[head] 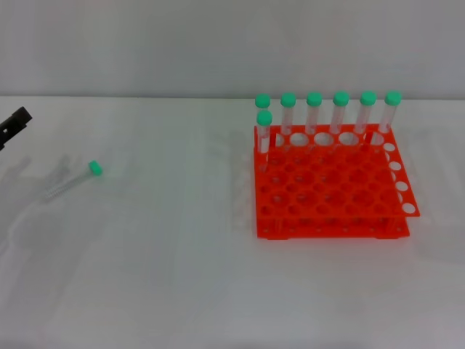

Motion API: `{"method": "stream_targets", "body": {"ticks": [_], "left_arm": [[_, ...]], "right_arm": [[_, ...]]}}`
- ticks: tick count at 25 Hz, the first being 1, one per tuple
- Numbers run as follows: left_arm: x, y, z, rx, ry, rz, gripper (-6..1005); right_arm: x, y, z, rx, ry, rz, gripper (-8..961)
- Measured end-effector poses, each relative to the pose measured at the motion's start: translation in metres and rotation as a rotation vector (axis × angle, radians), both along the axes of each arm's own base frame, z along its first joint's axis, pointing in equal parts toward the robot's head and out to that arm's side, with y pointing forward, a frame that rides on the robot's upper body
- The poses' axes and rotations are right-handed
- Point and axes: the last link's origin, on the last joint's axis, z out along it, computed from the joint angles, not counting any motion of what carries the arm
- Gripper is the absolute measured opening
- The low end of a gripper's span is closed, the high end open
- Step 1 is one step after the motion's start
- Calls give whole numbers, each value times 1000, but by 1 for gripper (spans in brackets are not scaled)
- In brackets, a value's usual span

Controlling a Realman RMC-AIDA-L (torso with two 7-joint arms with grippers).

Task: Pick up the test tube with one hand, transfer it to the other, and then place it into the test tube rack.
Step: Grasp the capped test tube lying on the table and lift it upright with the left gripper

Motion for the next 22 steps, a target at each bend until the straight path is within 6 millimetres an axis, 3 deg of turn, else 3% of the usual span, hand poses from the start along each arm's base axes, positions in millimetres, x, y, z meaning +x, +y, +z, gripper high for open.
{"method": "stream_targets", "body": {"ticks": [10, 22], "left_arm": [[9, 13, 18, -156, 51, 46, 891], [40, 9, 78, -497, 247, 153, 890]], "right_arm": [[0, 1, 2, 5, -3, 0, 867], [-5, 6, 6, 13, -12, 20, 858]]}}
